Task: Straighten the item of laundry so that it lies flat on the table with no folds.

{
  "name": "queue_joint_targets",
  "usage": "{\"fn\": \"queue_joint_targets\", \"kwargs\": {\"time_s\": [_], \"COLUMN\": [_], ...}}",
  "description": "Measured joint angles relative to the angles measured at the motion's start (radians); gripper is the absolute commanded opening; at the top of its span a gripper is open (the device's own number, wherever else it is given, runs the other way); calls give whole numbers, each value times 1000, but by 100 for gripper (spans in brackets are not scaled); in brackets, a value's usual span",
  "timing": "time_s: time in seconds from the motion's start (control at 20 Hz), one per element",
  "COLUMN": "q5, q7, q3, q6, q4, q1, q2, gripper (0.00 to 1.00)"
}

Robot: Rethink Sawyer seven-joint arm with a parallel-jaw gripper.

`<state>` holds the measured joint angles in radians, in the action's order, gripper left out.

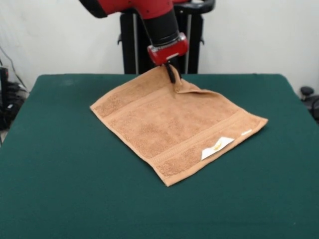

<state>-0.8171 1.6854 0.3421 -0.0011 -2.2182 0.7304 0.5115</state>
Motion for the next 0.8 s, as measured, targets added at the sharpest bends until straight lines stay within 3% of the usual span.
{"fn": "queue_joint_targets", "kwargs": {"time_s": [0.35, 0.55, 0.8], "q5": [1, 25, 149], "q7": [0, 0, 0], "q3": [-148, -289, -469], "q6": [-159, -311, -476], "q4": [1, 2, 2], "q1": [-146, -298, -507], "q2": [-19, -27, -59], "gripper": [0, 0, 0]}}
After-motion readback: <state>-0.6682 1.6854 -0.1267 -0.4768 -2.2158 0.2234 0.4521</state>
